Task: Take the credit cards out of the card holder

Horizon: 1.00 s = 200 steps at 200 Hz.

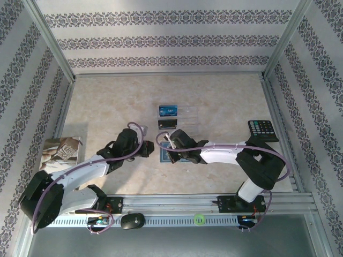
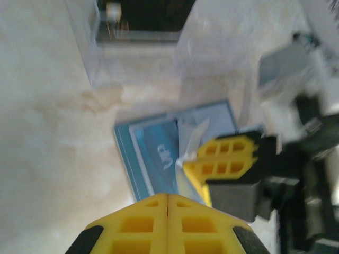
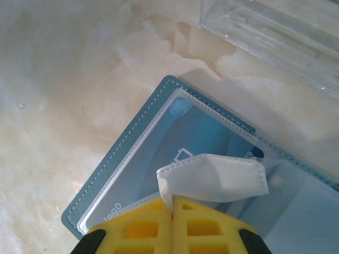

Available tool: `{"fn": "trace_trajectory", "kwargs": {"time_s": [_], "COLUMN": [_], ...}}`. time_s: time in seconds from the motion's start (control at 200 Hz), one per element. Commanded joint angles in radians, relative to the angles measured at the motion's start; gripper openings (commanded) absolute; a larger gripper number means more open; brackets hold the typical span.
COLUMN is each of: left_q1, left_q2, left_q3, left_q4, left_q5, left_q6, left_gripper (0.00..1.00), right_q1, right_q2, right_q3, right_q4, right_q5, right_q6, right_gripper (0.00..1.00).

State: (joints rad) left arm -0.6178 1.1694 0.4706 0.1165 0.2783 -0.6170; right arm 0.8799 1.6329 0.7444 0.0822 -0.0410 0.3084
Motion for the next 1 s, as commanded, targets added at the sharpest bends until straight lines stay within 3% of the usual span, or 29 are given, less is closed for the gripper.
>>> {"fn": "trace_trajectory", "kwargs": {"time_s": [0.0, 0.28, 0.535, 0.824, 0.994], "left_q1": [-0.037, -0.042, -0.042, -0.042, -0.042], "left_q2": [0.055, 0.207, 0.293, 0.360, 0.364], "left_q3": [-0.014, -0.007, -0.007, 0.057, 0.054], "left_q4": [0.145, 0.279, 0.298, 0.132, 0.094], "left_q5": [0.042, 0.122, 0.134, 0.109, 0.113], "left_q6": [-0.016, -0.007, -0.035, 0.000, 0.003], "left_gripper": [0.00, 0.00, 0.00, 0.00, 0.00], "right_q1": [-0.002, -0.006, -0.006, -0.007, -0.007], "right_q2": [-0.013, -0.028, -0.030, -0.032, -0.063], "right_q3": [-0.034, -0.096, -0.118, -0.132, -0.161], "right_q4": [0.119, 0.227, 0.268, 0.288, 0.286], "right_q5": [-0.072, -0.096, -0.092, -0.093, -0.028], "right_q6": [0.042, 0.094, 0.120, 0.140, 0.185], "right_gripper": [0.00, 0.00, 0.00, 0.00, 0.00]}}
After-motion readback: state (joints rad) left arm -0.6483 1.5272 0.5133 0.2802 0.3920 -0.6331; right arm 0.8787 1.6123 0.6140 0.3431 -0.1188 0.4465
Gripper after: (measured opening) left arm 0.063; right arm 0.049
